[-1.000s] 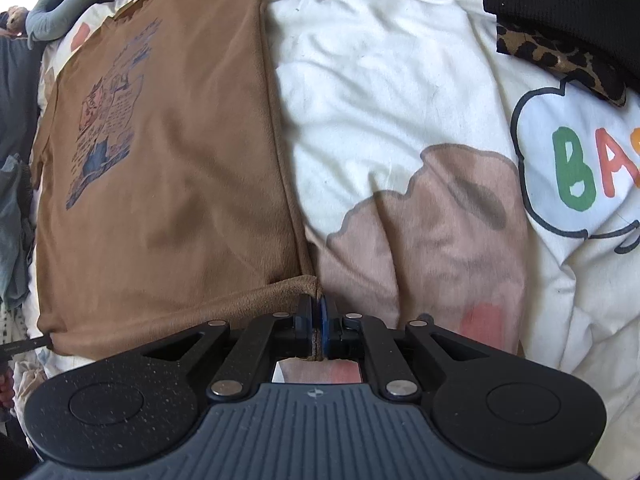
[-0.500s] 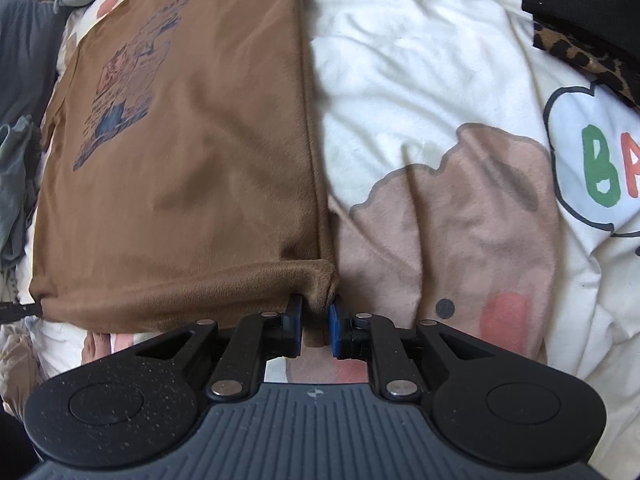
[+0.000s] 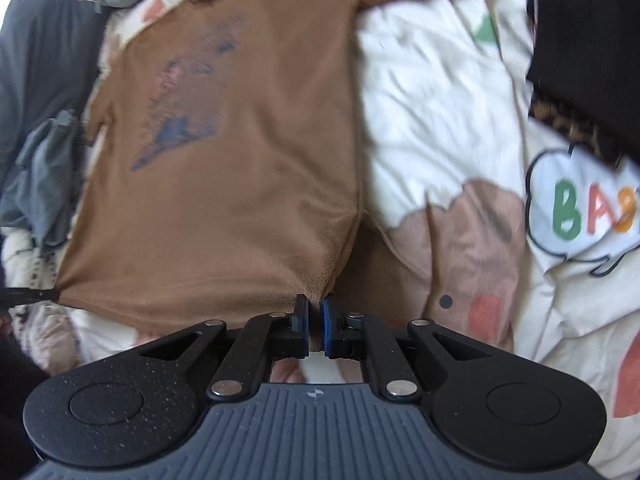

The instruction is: Fold clothes

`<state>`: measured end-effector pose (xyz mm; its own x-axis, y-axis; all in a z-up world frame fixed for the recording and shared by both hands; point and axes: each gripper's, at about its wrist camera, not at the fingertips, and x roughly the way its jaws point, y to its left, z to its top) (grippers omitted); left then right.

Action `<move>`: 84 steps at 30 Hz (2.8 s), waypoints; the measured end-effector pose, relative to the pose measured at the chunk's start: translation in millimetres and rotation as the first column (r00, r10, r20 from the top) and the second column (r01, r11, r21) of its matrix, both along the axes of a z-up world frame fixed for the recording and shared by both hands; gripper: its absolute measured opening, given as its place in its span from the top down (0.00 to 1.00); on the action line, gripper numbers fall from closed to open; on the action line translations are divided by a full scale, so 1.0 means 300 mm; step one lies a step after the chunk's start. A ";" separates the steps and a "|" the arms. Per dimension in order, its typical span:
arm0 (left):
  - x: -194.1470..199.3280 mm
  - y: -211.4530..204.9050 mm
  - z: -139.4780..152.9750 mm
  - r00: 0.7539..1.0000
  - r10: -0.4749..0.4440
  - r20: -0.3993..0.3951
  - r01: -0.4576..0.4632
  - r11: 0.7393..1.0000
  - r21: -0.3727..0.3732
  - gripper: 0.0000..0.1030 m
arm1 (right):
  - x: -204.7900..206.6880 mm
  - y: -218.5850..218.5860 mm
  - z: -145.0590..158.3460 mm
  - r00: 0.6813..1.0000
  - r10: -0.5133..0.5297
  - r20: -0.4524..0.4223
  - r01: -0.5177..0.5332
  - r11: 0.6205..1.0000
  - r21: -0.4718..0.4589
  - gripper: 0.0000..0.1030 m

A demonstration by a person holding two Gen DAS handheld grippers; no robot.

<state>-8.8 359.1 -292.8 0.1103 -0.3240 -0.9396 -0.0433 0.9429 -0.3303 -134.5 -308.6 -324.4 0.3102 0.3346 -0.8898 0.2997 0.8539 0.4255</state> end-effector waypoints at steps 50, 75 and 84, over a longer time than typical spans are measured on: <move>-0.016 -0.030 -0.236 0.986 -0.067 -0.154 0.079 0.994 0.072 0.96 | -0.009 0.001 -0.124 0.967 -0.085 -0.239 0.072 0.995 -0.062 0.97; 0.065 -0.048 -0.137 0.986 -0.038 -0.165 0.064 0.986 0.155 0.63 | -0.069 -0.013 -0.242 0.945 -0.178 -0.273 0.145 0.980 -0.137 0.88; 0.219 -0.100 0.077 0.998 -0.044 -0.044 0.051 0.983 0.176 0.39 | -0.133 -0.142 -0.052 0.940 -0.305 -0.154 0.285 0.948 -0.139 0.65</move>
<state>56.8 328.9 -269.8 0.0598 -0.1567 -0.9858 -0.0066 0.9875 -0.1574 -174.5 -351.3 -340.0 0.2194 0.1455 -0.9647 0.6051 0.7554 0.2515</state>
